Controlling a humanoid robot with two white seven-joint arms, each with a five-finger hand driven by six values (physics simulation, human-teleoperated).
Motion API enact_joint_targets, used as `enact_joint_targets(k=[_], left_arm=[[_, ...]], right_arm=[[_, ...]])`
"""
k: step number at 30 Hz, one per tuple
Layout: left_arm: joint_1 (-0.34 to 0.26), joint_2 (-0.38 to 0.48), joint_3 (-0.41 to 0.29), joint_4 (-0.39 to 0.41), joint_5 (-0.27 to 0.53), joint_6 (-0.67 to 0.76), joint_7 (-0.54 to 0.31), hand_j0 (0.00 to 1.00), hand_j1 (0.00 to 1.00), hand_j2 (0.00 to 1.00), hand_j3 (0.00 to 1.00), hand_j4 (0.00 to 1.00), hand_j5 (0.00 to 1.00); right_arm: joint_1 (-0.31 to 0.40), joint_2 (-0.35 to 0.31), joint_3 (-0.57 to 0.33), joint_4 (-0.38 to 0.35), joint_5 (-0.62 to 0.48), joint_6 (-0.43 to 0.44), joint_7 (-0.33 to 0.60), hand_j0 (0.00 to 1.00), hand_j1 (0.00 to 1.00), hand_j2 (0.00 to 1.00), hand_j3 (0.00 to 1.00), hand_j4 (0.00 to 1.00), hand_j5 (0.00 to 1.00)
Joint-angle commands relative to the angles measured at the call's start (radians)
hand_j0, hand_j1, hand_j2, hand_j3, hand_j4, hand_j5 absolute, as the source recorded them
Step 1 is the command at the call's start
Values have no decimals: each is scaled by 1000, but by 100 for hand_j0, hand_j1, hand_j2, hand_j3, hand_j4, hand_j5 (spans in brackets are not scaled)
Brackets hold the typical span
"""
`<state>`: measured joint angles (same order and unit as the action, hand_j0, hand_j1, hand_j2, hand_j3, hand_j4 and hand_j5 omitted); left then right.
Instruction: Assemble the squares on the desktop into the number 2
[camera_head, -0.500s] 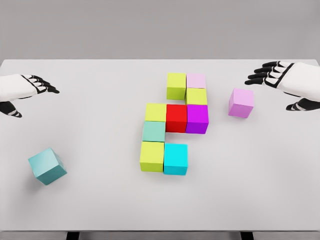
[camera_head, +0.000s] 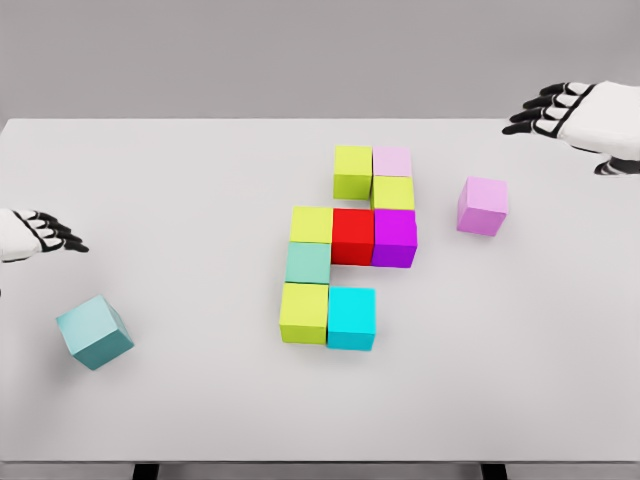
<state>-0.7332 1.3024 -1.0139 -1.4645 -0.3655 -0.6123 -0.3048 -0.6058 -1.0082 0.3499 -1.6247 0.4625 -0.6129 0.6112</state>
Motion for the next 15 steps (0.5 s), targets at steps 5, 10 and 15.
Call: enact_joint_targets(k=[5,10,15], left_arm=[[14,12,-26,-105,3,1,-5,100,100,100,100,100,100],[28,-3,-58,-129,0,1,-22,100,100,100,100,100,100],[41,-35,-58,-131,-1,1,-46,100,100,100,100,100,100]], right_arm=[[-38,28,144,16,131,2,0,100,100,100,100,100,100],[-77,95,176,77,194,2,0,100,100,100,100,100,100],[-123,132,248,124,200,2,0,100,100,100,100,100,100]])
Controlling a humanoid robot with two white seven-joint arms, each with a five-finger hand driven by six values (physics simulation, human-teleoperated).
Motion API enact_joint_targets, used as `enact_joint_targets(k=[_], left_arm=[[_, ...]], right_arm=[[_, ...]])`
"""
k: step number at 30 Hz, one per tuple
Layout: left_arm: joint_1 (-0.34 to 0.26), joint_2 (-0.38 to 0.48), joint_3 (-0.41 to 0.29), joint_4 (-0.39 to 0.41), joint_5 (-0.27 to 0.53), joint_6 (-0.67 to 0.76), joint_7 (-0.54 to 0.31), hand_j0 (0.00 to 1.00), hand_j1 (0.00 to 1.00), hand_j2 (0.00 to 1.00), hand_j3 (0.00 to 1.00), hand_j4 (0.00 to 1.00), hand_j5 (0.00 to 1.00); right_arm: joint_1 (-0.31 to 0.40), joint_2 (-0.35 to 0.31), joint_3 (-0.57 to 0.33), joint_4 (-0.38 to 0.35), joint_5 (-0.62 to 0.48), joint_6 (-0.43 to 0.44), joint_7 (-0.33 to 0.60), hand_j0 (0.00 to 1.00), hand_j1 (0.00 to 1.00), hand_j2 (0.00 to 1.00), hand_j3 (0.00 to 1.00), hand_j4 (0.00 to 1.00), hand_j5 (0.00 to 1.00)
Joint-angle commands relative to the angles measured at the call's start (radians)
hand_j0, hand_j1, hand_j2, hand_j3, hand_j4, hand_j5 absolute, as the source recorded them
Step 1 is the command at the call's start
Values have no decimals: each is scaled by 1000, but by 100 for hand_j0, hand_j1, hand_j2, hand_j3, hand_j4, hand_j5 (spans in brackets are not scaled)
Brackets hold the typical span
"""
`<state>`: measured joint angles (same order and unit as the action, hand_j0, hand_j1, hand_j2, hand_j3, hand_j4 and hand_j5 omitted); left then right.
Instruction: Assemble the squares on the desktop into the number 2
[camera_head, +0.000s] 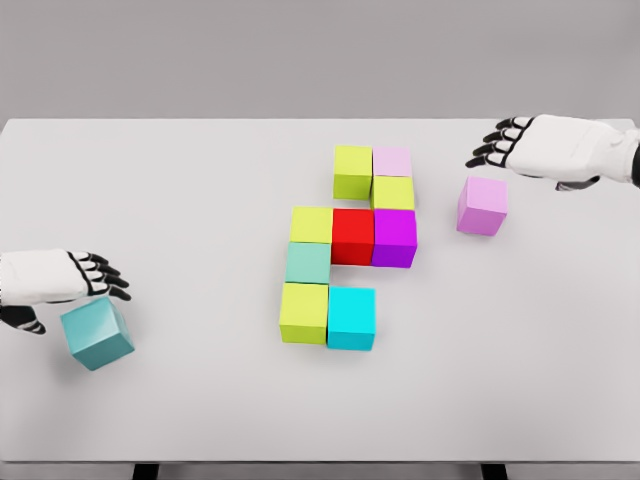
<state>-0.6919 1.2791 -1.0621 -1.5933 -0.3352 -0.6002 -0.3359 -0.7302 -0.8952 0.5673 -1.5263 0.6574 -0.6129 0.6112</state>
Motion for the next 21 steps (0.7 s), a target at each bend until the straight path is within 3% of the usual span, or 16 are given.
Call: enact_joint_targets(k=[1,13,21], left_arm=[[0,-14,-10,-2,-31,-11,-17,100,100,100,100,100,100],[0,-14,-1,-1,-31,-11,-25,100,100,100,100,100,100],[-1,-12,20,1,-27,-11,-25,100,100,100,100,100,100]], right_arm=[[0,19,31,28,5,2,0,100,100,100,100,100,100],[-35,91,40,127,82,2,0,100,100,100,100,100,100],[-46,122,89,135,114,2,0,100,100,100,100,100,100]])
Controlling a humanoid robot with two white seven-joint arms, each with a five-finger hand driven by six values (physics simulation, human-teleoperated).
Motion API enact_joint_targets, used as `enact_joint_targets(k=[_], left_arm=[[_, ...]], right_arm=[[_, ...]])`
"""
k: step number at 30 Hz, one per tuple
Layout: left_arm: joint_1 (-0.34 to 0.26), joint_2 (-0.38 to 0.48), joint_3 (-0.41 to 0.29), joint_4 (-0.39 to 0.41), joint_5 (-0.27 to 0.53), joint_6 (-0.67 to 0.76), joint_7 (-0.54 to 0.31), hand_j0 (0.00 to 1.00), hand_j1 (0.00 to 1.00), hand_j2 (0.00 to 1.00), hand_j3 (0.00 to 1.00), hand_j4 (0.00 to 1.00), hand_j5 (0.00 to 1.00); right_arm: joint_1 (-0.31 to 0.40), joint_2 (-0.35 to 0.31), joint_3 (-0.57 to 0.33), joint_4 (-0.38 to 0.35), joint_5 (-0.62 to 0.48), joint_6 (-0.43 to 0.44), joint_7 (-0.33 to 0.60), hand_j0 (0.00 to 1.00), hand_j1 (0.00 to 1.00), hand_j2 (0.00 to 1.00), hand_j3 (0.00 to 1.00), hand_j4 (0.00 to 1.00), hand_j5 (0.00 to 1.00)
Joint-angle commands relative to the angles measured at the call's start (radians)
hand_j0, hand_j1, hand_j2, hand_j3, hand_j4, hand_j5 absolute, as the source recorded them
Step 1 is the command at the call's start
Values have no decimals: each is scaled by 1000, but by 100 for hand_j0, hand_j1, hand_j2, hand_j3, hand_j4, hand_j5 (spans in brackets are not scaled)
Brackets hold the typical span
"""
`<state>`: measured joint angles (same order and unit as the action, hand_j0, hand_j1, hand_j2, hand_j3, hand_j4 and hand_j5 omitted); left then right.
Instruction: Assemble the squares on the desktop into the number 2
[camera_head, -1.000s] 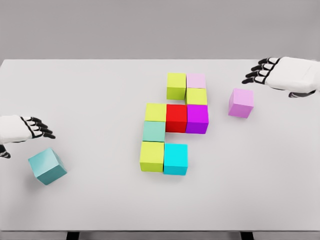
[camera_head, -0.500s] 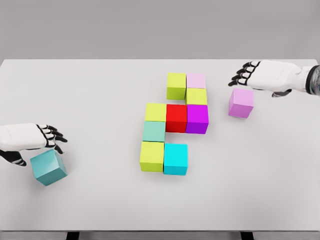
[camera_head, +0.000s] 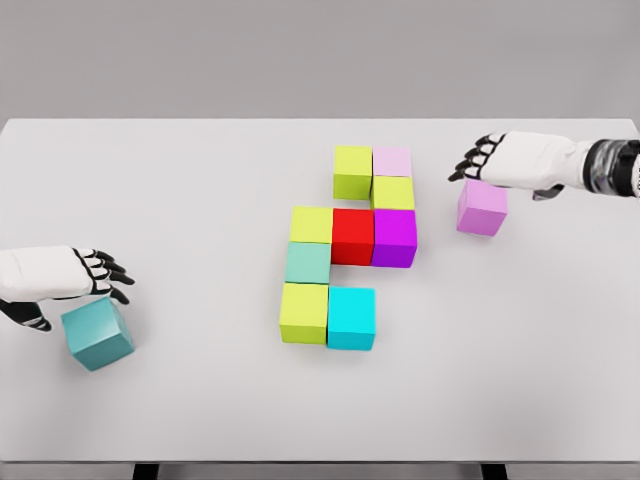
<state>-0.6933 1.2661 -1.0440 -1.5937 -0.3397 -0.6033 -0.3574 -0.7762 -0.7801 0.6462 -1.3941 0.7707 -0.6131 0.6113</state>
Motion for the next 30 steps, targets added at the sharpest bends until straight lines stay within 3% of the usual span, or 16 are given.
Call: enact_joint_targets(k=[1,10,25,30], left_arm=[[0,1,9,1,-22,-8,-3,100,100,100,100,100,100],[-2,10,45,-17,-1,-8,0,100,100,100,100,100,100],[18,36,1,-89,-2,-8,-6,100,100,100,100,100,100],[18,33,-14,-104,-4,-8,-28,100,100,100,100,100,100]], right_arm=[[0,10,13,3,1,2,0,100,100,100,100,100,100],[2,16,39,33,2,2,0,100,100,100,100,100,100],[6,21,43,67,2,2,0,100,100,100,100,100,100],[2,50,41,99,25,2,0,100,100,100,100,100,100]])
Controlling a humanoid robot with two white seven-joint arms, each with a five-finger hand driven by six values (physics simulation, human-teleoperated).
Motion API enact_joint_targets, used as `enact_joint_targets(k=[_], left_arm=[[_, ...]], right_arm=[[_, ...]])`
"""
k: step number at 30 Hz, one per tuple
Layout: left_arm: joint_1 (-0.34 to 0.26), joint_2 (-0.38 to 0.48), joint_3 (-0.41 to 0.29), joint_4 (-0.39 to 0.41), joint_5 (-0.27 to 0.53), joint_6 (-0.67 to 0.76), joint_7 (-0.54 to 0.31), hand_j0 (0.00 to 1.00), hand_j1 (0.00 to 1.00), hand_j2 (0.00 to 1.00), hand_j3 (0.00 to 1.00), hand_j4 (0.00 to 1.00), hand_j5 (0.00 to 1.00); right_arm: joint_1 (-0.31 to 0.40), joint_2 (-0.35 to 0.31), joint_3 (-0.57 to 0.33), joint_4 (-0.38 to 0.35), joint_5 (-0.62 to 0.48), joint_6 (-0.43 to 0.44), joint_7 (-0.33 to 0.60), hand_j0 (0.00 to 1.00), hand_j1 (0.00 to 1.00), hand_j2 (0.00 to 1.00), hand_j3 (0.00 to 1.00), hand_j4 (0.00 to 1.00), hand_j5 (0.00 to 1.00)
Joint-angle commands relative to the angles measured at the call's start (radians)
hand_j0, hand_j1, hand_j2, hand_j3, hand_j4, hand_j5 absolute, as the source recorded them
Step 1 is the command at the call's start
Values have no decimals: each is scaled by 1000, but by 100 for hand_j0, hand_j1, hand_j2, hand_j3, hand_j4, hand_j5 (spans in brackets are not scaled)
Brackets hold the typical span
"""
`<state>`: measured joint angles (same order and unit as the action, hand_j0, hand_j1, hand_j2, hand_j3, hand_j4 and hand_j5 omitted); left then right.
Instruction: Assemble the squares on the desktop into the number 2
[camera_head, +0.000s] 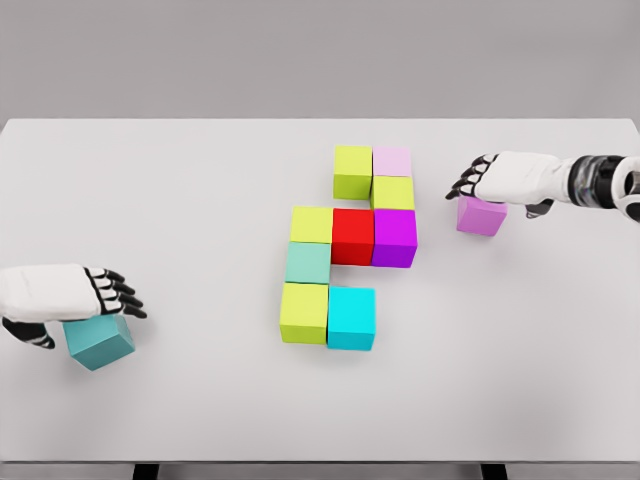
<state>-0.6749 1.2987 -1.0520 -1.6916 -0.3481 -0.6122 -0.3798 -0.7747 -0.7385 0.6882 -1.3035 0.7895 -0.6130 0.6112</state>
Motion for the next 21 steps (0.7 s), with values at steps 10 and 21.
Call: enact_joint_targets(k=[10,21], left_arm=[[0,-7,-5,-7,4,1,-7,100,100,100,100,100,100],[0,-10,-3,-7,3,1,-7,83,83,83,83,83,83]], right_arm=[[0,8,1,9,14,2,0,87,87,87,87,87,87],[2,7,-12,4,5,2,0,72,72,72,72,72,72]])
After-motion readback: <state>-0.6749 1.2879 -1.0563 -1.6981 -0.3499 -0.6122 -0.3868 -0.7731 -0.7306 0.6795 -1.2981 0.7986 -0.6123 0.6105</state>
